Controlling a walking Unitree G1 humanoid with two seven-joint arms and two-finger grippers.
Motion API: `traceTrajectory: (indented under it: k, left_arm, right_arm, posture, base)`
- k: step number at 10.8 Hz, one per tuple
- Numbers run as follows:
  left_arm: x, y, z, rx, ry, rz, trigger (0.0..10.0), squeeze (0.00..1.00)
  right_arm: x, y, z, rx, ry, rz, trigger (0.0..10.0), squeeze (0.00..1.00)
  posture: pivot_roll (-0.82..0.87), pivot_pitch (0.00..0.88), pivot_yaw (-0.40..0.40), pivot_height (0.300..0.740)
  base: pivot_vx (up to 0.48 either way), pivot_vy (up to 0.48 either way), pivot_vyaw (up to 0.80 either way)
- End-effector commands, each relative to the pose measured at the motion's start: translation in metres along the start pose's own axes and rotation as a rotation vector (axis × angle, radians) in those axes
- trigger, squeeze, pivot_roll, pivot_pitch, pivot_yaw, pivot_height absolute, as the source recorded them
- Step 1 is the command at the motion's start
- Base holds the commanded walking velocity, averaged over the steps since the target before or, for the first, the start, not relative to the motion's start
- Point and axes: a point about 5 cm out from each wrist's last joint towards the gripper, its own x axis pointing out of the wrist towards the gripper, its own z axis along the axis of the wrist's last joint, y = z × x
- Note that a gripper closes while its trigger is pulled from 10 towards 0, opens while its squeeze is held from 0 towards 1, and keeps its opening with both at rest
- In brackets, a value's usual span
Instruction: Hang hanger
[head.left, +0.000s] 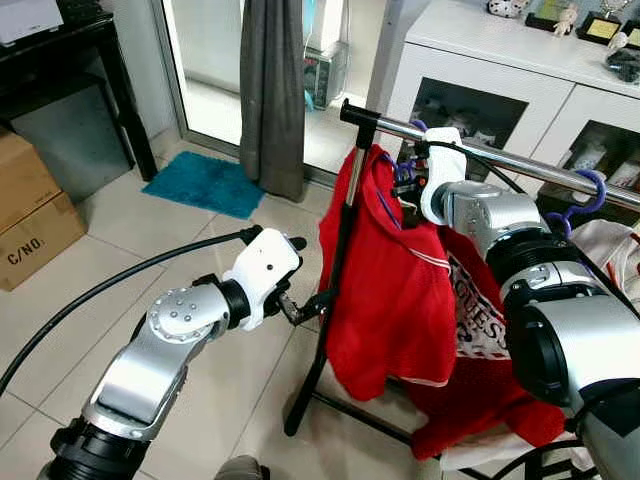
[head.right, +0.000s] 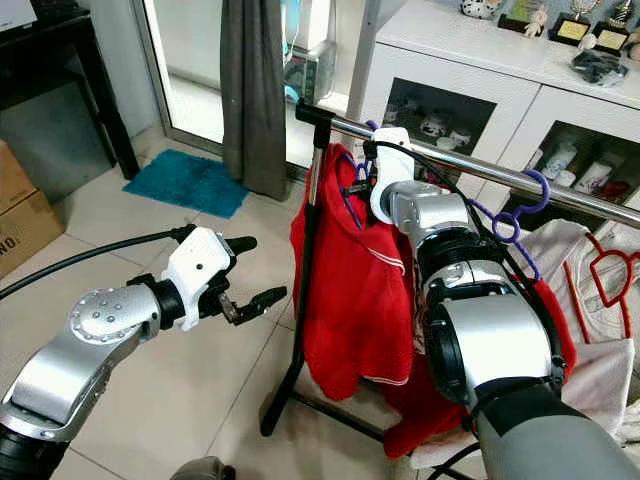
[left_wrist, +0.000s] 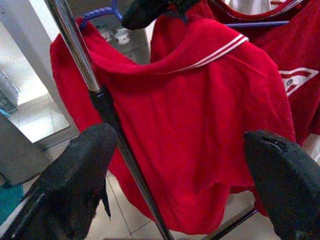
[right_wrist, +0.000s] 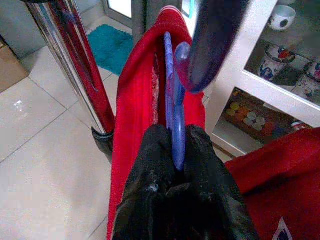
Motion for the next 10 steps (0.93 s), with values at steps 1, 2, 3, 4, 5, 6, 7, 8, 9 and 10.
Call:
traceTrajectory:
  k: [1,2,3,4,5,6,7,8,9,10]
  left_arm:
    - [0.003,-0.001,0.004,0.022,-0.009,-0.01,10.0,0.0]
    - [0.003,0.0,0.003,0.022,-0.007,-0.007,10.0,0.0]
    - [0.003,0.0,0.003,0.024,-0.008,-0.004,10.0,0.0]
    - [0.004,0.001,0.004,0.027,-0.012,0.006,10.0,0.0]
    - [0.004,0.002,0.004,0.038,-0.023,0.035,10.0,0.0]
    - [0.005,0.005,0.002,0.011,-0.049,0.088,10.0,0.0]
    - [0.005,0.007,0.001,0.0,-0.049,0.112,10.0,0.0]
    - [0.005,0.01,0.004,-0.026,-0.068,0.176,10.0,0.0]
    - [0.006,0.012,0.006,-0.054,-0.091,0.227,10.0,0.0]
    - [0.007,0.01,0.005,-0.084,-0.103,0.265,10.0,0.0]
  right_arm:
    - [-0.002,-0.002,0.007,0.011,-0.015,-0.005,0.0,0.0]
    - [-0.001,-0.002,0.007,0.014,-0.018,-0.006,0.0,0.0]
    - [-0.001,-0.002,0.007,0.017,-0.027,-0.009,0.0,0.0]
    - [-0.001,-0.002,0.007,0.017,-0.035,-0.01,0.0,0.0]
    - [-0.001,-0.002,0.008,0.012,-0.048,-0.01,0.0,0.0]
    - [-0.002,-0.003,0.01,-0.007,-0.074,-0.012,0.0,0.0]
    - [-0.003,-0.005,0.012,-0.015,-0.084,-0.017,0.0,0.0]
    - [-0.007,-0.009,0.016,-0.021,-0.103,-0.019,0.0,0.0]
    - [-0.01,-0.013,0.02,-0.026,-0.121,-0.018,0.0,0.0]
    - [-0.015,-0.019,0.024,-0.035,-0.151,-0.023,0.0,0.0]
  posture:
    - [0.13,0.0,-0.094,0.74]
    - [0.14,0.0,-0.093,0.74]
    - [0.14,0.0,-0.093,0.74]
    - [0.14,0.0,-0.093,0.74]
    - [0.14,0.0,-0.089,0.74]
    - [0.14,0.0,-0.087,0.74]
    - [0.14,0.0,-0.087,0.74]
    - [0.14,0.0,-0.088,0.74]
    - [0.14,0.0,-0.088,0.74]
    - [0.14,0.0,-0.088,0.74]
  base:
    - [0.0,0.0,0.0]
    - [0.0,0.0,0.0]
    - [0.0,0.0,0.0]
    - [0.0,0.0,0.0]
    - [0.0,0.0,0.0]
    - [0.0,0.0,0.0]
    - [0.0,0.0,0.0]
    - [0.0,0.0,0.0]
    - [0.0,0.0,0.0]
    - [0.0,0.0,0.0]
